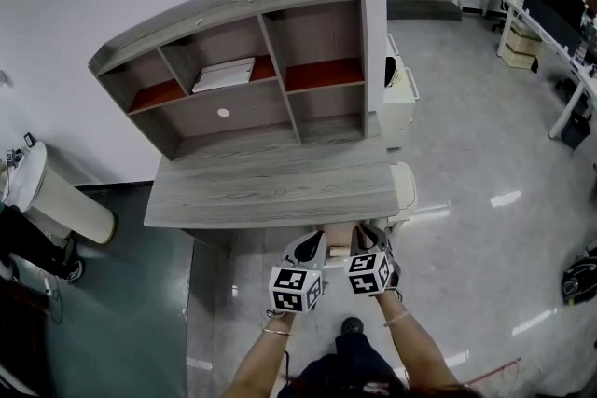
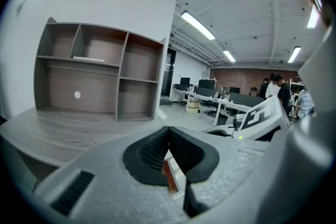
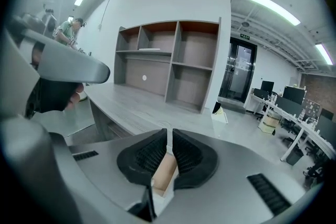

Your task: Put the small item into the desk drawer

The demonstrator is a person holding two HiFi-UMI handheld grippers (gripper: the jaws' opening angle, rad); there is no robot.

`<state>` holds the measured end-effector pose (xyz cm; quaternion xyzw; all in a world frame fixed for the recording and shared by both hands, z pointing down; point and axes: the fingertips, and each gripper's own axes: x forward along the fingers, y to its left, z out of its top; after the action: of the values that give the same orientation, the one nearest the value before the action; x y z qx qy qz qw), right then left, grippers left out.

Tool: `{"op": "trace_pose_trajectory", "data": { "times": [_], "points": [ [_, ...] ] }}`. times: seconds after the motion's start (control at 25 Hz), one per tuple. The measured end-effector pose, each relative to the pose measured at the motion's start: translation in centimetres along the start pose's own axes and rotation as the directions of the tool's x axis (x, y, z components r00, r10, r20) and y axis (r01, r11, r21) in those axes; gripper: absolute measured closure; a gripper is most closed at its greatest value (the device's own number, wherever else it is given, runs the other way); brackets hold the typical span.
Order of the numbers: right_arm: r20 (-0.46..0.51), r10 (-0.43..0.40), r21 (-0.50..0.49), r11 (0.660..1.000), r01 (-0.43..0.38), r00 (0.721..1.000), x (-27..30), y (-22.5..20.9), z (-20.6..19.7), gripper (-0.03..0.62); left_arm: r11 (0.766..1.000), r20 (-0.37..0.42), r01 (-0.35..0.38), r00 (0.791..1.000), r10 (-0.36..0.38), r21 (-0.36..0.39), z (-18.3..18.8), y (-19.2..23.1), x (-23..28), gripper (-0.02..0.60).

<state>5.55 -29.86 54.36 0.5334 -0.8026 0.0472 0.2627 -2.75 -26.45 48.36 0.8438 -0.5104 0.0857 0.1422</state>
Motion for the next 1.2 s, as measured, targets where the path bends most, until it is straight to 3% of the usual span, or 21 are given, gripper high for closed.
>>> {"op": "trace_pose_trajectory", "data": {
  "times": [0.64, 1.2],
  "points": [
    [0.132, -0.090, 0.033, 0.996, 0.087, 0.987, -9.6, 1.1, 5.7, 0.579, 0.998, 0.061, 0.064, 0.996, -0.065, 0.018, 3.9, -2.4, -7.4, 0.566],
    [0.236, -0.126, 0.070, 0.991, 0.113, 0.964, -17.5, 3.8, 8.8, 0.591, 0.995, 0.130, 0.088, 0.987, -0.094, 0.052, 6.6, -4.0, -14.3, 0.566]
  ]
}}
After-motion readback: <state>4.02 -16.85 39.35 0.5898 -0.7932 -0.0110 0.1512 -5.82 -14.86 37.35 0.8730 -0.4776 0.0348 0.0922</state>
